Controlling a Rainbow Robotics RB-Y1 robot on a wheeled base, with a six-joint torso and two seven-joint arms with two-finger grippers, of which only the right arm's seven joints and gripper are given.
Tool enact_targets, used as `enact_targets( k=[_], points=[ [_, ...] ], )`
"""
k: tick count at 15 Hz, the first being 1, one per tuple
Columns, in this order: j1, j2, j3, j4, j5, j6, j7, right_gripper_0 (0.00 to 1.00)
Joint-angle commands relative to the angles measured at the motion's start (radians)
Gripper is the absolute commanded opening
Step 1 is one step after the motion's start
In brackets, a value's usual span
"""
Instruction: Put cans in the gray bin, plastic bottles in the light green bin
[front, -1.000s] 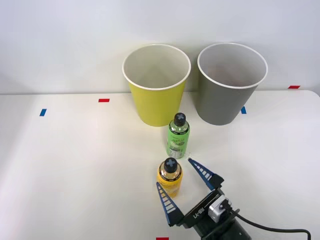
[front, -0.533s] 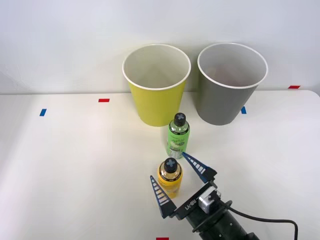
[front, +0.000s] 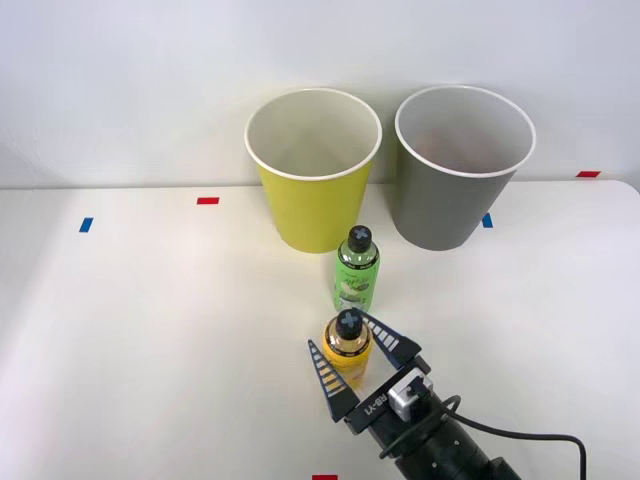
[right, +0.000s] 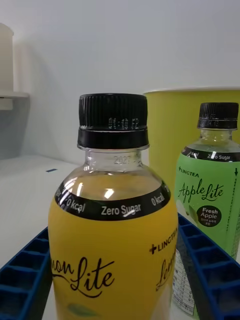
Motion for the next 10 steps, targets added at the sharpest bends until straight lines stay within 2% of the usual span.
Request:
enact_targets(
  k=[1,6,8,10],
  points=[
    [0.000,0.004,0.000,0.000,-0.004,-0.001,0.011,0.00],
    [0.021,0.003,0.000,-0.015,-0.008,-0.001,0.014,0.00],
    [0.059,-0.017,-0.005,-0.092,-0.008,0.002,0.016,0.00],
    [0.078,-0.034,-0.029,-0.192,-0.006,0.084,0.017,0.00]
  ],
)
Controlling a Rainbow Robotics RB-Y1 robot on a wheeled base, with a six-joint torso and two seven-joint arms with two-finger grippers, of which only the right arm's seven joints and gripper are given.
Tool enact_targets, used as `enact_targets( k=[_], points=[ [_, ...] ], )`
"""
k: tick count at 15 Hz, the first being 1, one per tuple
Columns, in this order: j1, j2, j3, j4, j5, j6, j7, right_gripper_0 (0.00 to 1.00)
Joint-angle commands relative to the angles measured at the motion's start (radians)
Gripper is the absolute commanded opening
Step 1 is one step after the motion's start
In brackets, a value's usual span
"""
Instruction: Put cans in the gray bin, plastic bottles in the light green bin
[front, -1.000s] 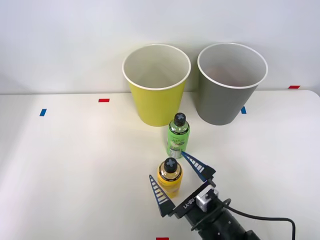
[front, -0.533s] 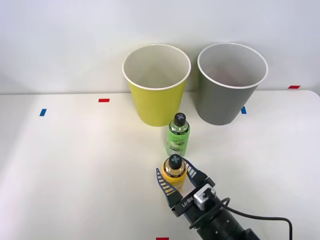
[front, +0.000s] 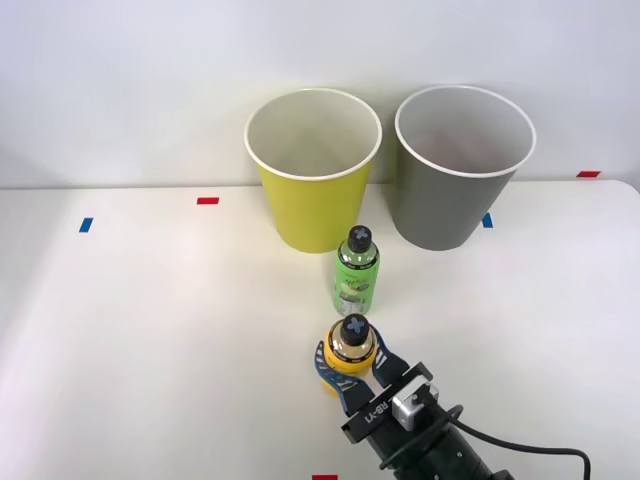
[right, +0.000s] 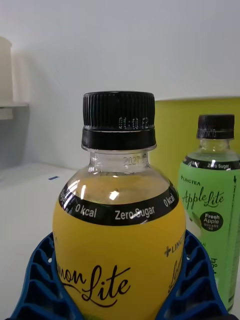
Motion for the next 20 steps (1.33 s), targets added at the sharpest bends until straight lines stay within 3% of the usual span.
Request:
enact_targets(
  k=[1,7,11,14,20],
  points=[
    [0.025,-0.018,-0.041,-0.124,0.010,0.106,0.002,0.00],
    [0.022,0.017,-0.159,-0.278,0.011,0.277,-0.003,0.00],
    [-0.009,0.043,-0.221,-0.377,-0.067,0.372,-0.001,0.00],
    [-0.061,0.076,-0.251,-0.402,-0.096,0.395,-0.009,0.00],
    [-0.181,0.174,-0.415,-0.425,-0.133,0.588,-0.030,0.00]
  ],
)
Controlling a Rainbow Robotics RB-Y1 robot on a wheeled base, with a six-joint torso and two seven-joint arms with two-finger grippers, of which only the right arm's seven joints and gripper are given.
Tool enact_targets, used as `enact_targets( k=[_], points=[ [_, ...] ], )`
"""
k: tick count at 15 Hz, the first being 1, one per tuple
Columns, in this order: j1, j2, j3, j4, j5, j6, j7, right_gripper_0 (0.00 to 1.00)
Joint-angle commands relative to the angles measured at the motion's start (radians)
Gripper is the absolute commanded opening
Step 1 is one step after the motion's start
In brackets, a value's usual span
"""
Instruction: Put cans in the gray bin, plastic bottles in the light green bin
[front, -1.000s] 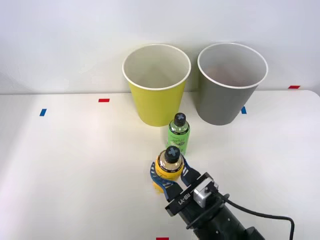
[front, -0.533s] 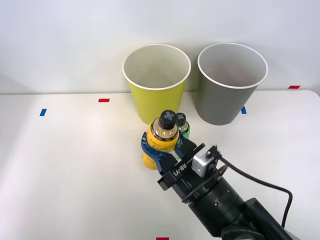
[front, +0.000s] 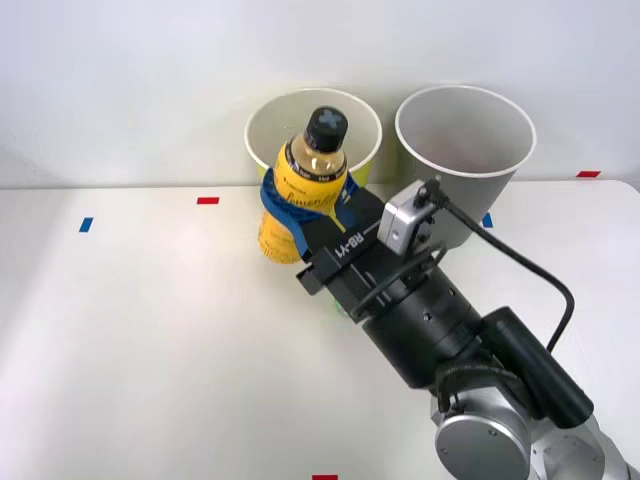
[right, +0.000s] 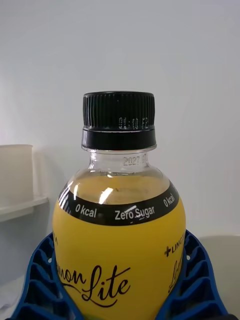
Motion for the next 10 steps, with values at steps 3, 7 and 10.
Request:
enact_targets(
  k=[3,7,10],
  points=[
    [-0.102,0.056,-0.127,-0.001,-0.044,0.162,-0.032,0.00],
    [-0.170,0.074,-0.225,0.022,-0.057,0.297,-0.055,0.00],
    [-0.270,0.122,-0.243,0.136,-0.073,0.297,-0.064,0.00]
  ],
)
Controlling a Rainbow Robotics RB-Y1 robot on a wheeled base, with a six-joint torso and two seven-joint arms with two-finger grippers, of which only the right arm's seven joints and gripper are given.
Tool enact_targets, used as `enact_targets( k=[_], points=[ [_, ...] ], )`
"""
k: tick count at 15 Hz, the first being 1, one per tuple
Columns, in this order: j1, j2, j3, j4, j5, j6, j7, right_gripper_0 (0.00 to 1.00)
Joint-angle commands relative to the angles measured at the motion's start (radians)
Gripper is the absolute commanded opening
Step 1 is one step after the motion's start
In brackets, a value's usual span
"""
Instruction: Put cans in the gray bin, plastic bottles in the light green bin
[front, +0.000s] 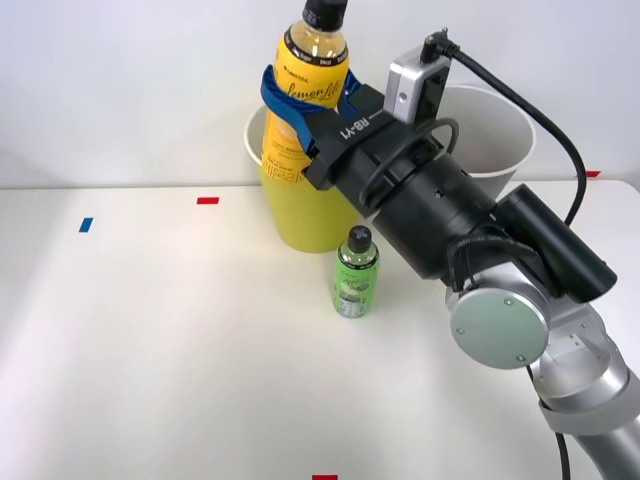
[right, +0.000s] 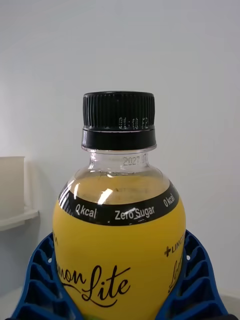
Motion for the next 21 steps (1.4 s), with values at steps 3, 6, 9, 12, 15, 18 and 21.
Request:
enact_targets(
  k=[3,6,9,12,15,18,21],
  points=[
    [-0.163,0.094,-0.045,0.212,-0.010,-0.001,-0.006,0.00],
    [-0.275,0.102,-0.070,0.356,-0.016,0.000,-0.007,0.00],
    [-0.356,0.097,-0.071,0.479,-0.023,0.000,-0.007,0.00],
    [-0.426,0.100,-0.070,0.592,-0.028,0.000,-0.007,0.00],
    [-0.436,0.092,-0.067,0.612,-0.034,0.000,-0.007,0.00],
    [-0.436,0.085,-0.065,0.612,-0.046,0.000,-0.009,0.75],
    [-0.436,0.076,-0.059,0.611,-0.079,-0.001,-0.006,1.00]
  ],
)
